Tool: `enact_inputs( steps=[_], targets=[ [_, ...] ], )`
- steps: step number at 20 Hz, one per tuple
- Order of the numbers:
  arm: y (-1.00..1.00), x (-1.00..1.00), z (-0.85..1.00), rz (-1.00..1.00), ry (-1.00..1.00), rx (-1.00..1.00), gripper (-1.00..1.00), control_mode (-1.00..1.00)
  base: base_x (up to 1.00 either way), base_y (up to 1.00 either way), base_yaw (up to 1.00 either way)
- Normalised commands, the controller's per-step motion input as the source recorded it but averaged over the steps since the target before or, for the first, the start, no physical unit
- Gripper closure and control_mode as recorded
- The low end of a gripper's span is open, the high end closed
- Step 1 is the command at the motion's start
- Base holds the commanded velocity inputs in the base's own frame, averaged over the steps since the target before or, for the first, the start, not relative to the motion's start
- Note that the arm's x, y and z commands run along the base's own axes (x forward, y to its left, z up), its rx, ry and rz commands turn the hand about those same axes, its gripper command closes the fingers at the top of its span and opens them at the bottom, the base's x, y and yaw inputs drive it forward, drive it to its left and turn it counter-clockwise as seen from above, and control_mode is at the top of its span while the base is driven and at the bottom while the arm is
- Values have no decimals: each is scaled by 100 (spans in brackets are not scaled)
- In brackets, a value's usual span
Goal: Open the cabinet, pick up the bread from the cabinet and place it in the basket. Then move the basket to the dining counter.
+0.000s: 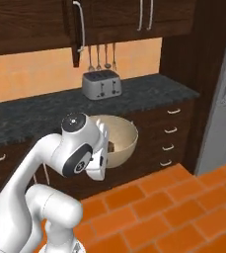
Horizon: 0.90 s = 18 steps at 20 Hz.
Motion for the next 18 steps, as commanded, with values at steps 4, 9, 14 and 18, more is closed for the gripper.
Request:
enact_inputs(
  steps=[4, 9, 14, 18],
  targets=[
    [0, 0, 0, 0, 0, 0, 100, 100, 2, 7, -90],
    [0, 0, 0, 0, 0, 0, 100, 100, 1, 7, -91],
    [0, 0, 0, 0, 0, 0, 100, 100, 4, 1, -90],
    [0, 0, 0, 0, 0, 0, 100, 100, 27, 3, -82]
  ],
)
